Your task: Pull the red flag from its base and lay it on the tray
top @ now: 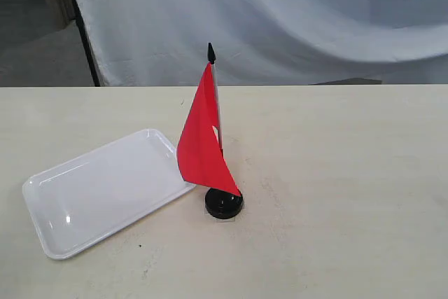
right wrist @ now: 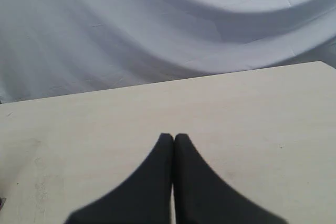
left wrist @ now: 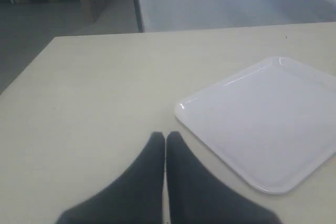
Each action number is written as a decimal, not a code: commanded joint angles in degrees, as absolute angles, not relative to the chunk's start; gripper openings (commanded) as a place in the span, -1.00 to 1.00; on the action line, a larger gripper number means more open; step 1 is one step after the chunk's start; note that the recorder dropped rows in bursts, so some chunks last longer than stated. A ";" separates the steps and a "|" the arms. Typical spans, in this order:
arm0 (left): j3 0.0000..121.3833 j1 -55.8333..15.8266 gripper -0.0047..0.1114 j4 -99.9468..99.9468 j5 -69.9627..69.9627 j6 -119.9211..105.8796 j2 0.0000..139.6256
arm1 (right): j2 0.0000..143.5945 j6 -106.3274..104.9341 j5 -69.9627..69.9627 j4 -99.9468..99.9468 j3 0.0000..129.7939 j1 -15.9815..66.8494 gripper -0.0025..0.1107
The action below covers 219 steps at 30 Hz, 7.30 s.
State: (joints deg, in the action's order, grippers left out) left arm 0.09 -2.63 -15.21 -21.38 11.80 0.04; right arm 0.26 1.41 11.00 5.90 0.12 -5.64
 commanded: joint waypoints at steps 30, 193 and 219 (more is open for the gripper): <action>0.00 -2.61 -0.90 -14.91 -21.41 11.94 0.00 | 0.00 37.49 -34.16 3.52 0.00 -5.66 -0.95; 0.00 -2.61 -0.90 -15.22 -21.41 11.94 0.00 | 123.55 -0.70 62.17 -44.17 102.50 62.89 -0.82; 0.00 -2.61 -0.90 -15.22 -21.41 11.94 0.00 | 84.70 0.72 43.31 -4.26 64.94 19.14 -0.95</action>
State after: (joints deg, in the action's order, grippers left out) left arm 0.09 -2.63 -15.42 -21.38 11.80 0.04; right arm 90.90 -1.53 45.82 -5.38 70.21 25.08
